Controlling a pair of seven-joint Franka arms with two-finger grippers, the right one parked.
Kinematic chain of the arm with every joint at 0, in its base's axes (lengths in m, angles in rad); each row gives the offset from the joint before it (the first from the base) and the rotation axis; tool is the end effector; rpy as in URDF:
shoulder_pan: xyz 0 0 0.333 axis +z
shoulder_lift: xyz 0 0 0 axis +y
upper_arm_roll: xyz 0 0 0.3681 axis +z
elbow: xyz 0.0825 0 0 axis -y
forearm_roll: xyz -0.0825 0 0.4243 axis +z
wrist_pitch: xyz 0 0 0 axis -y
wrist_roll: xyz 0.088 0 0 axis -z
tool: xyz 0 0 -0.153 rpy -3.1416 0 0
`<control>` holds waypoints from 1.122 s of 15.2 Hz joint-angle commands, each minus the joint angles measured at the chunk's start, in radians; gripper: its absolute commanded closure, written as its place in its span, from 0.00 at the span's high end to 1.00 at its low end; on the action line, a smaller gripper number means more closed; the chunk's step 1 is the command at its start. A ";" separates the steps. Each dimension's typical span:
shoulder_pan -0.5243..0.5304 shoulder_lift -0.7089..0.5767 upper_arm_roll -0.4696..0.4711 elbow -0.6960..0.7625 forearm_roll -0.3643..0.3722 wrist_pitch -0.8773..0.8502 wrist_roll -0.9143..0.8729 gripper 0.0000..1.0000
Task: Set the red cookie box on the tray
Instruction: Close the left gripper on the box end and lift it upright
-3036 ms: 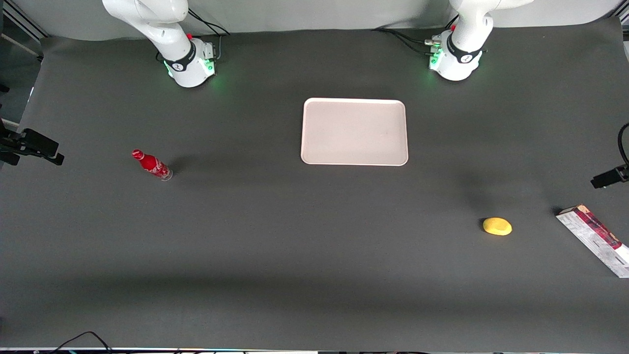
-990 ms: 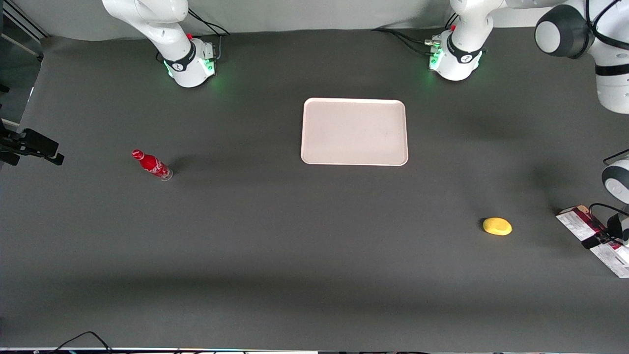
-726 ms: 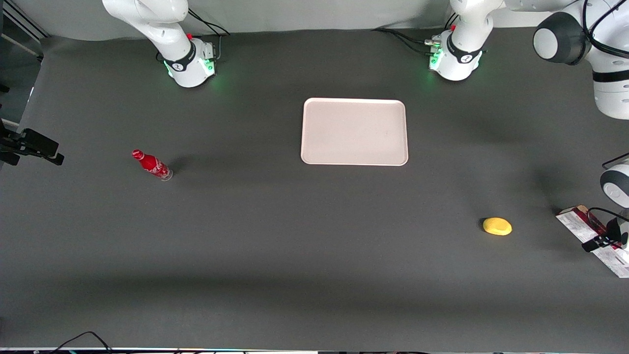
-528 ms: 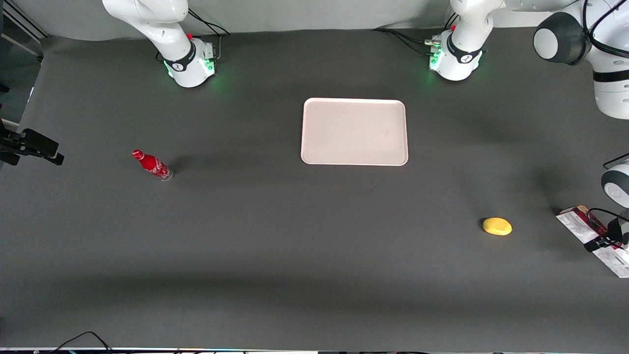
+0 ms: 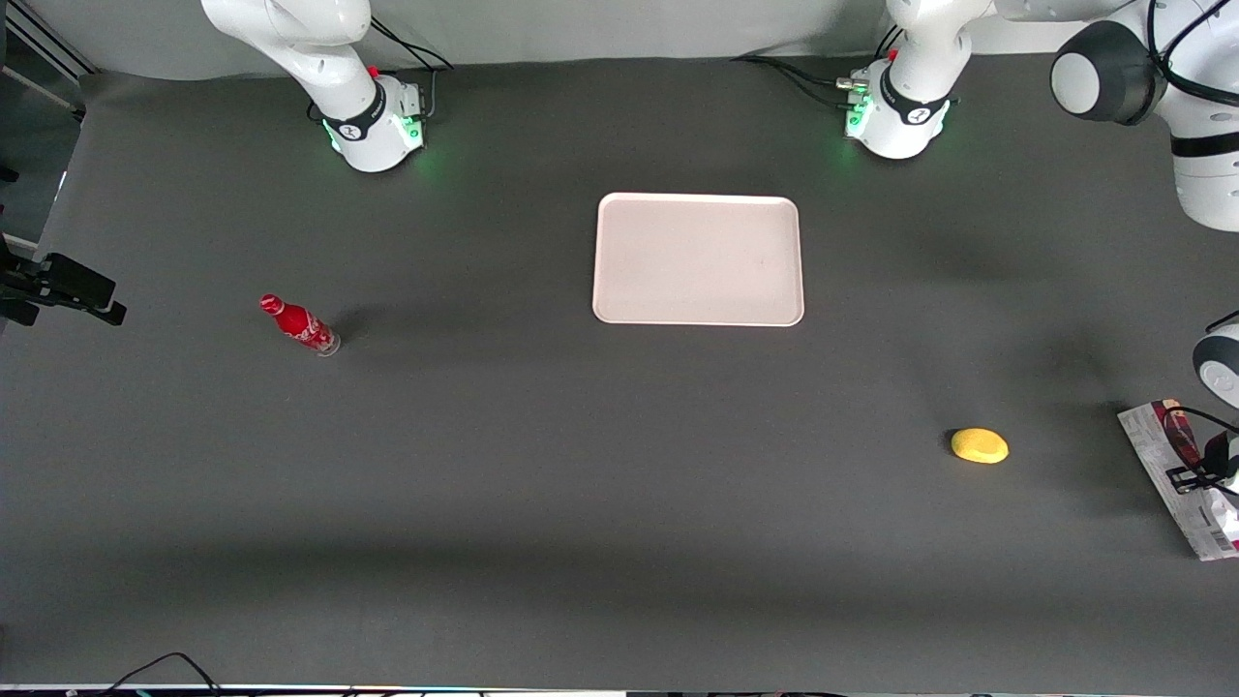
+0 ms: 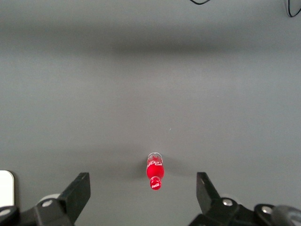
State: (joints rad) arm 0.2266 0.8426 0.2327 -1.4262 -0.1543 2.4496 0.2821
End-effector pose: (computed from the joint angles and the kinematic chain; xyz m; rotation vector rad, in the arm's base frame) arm 0.7565 0.3277 0.1851 -2.9915 -0.2895 -0.2580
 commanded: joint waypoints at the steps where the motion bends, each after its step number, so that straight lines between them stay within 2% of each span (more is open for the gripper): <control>1: -0.038 -0.126 0.010 -0.007 0.018 -0.226 0.029 0.00; 3: -0.062 -0.216 0.008 -0.004 0.131 -0.355 0.020 0.00; 4: -0.064 -0.268 0.005 -0.003 0.159 -0.432 0.017 0.00; 9: -0.108 -0.508 -0.004 0.003 0.173 -0.700 0.017 0.00; 12: -0.108 -0.632 -0.056 0.032 0.189 -0.868 0.015 0.00; 15: -0.108 -0.655 -0.067 0.047 0.194 -0.932 0.014 0.00; 17: -0.108 -0.668 -0.108 0.046 0.199 -0.981 0.003 0.00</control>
State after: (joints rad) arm 0.1233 0.1777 0.1649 -1.3802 0.0222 1.5205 0.2969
